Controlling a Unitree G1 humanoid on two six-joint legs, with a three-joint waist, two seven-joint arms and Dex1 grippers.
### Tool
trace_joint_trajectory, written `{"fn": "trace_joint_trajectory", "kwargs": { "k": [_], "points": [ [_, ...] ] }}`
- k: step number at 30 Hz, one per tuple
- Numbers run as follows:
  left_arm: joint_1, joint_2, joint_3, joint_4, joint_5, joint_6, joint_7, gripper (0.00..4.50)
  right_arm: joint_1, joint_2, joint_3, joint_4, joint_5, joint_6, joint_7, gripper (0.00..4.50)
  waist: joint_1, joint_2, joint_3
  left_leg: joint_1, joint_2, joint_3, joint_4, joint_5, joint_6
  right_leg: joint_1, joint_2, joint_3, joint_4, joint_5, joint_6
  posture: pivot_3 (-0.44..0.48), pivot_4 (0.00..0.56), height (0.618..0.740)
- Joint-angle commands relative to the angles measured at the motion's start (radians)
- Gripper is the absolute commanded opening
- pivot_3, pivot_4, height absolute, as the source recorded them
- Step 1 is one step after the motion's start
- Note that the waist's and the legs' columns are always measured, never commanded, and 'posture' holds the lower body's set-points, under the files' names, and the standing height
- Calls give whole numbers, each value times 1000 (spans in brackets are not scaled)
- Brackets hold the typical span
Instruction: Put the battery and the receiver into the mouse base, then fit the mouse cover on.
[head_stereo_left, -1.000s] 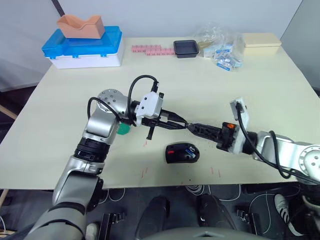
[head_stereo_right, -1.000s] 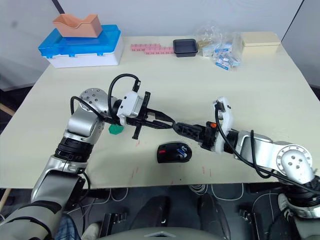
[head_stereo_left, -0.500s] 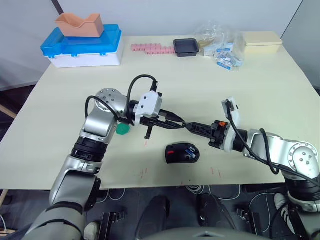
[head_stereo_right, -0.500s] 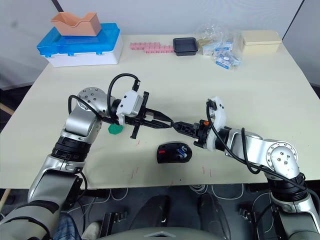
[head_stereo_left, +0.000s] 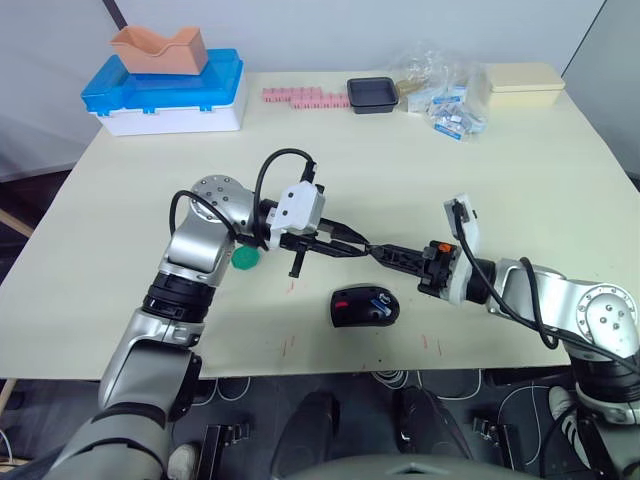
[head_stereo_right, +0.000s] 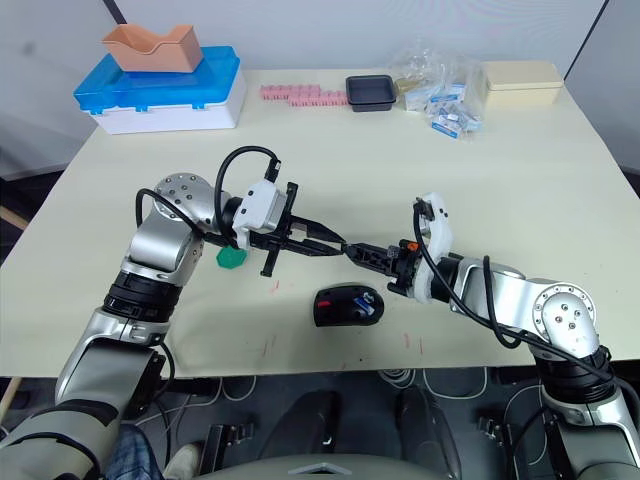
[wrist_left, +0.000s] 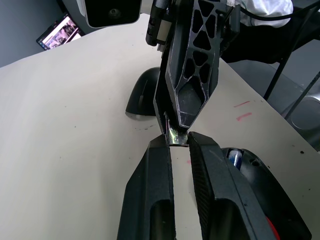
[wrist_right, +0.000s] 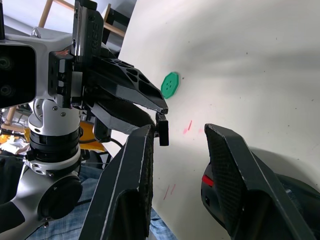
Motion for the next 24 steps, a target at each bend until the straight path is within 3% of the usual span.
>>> {"fn": "trace_joint_trajectory", "kwargs": {
  "k": [1, 24],
  "points": [
    [-14, 14, -3, -2, 7, -13, -14, 18, -3, -4, -32, -32, 19, 2, 17, 1669, 0, 0, 0, 0, 0, 0, 0, 0, 0, 0, 0, 0, 0, 0, 0, 0, 150, 740],
    [-17, 1, -6, 6, 7, -15, -16, 18, -15, 20, -23, -38, 19, -12, -21, 1669, 0, 0, 0, 0, 0, 0, 0, 0, 0, 0, 0, 0, 0, 0, 0, 0, 150, 740]
  ]
}}
